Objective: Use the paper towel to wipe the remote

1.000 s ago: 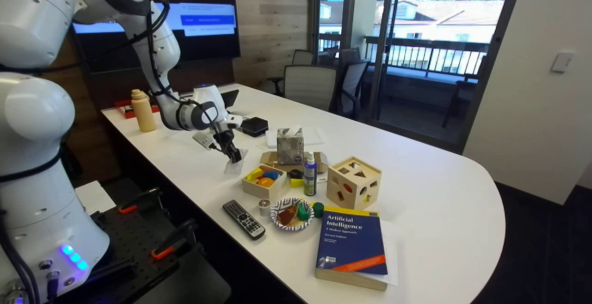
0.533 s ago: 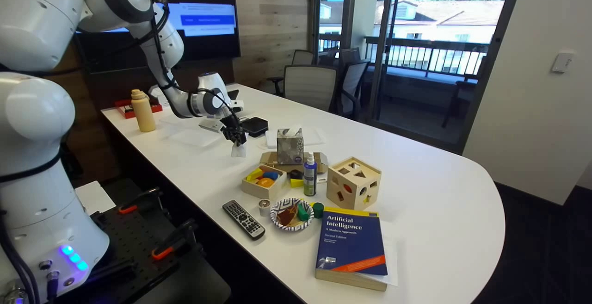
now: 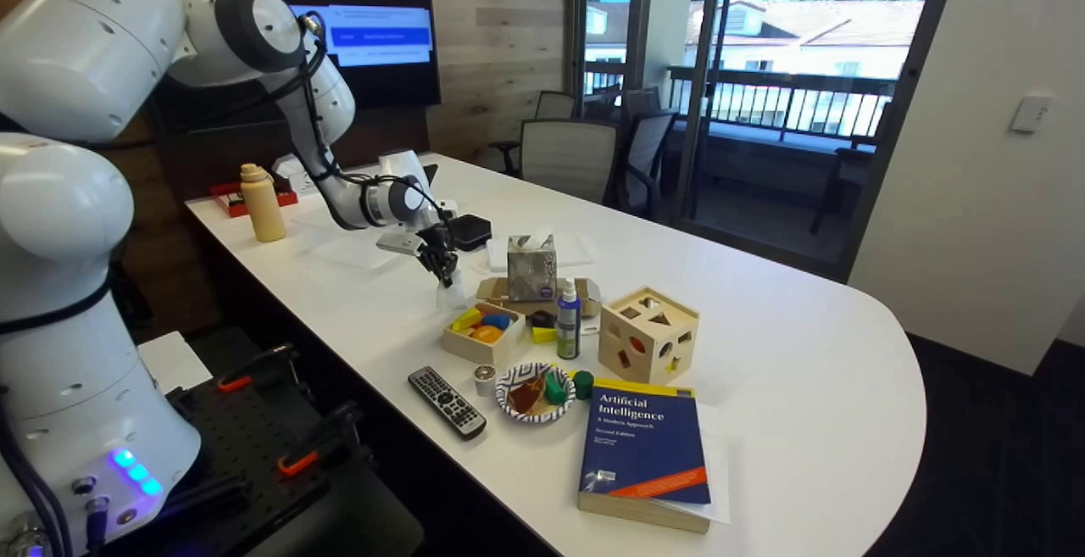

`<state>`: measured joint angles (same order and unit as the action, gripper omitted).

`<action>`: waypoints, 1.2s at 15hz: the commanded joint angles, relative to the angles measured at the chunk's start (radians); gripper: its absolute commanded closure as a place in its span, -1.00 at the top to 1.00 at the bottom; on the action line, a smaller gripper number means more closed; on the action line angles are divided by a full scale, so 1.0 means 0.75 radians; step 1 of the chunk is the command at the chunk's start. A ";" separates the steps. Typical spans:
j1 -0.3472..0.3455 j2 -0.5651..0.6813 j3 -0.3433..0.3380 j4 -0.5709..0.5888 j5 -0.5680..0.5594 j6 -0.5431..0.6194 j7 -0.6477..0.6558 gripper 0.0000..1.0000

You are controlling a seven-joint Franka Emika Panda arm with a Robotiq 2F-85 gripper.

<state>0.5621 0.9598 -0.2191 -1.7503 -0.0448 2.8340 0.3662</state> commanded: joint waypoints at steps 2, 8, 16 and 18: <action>-0.074 -0.001 0.075 0.052 -0.025 -0.077 -0.043 0.06; -0.102 -0.116 0.115 -0.015 -0.029 -0.085 -0.056 0.97; -0.007 -0.442 -0.078 -0.259 -0.150 -0.251 0.125 1.00; -0.062 -0.557 -0.042 -0.344 -0.164 -0.324 0.123 1.00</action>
<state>0.5339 0.7006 -0.2583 -1.8707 -0.1296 2.6692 0.4189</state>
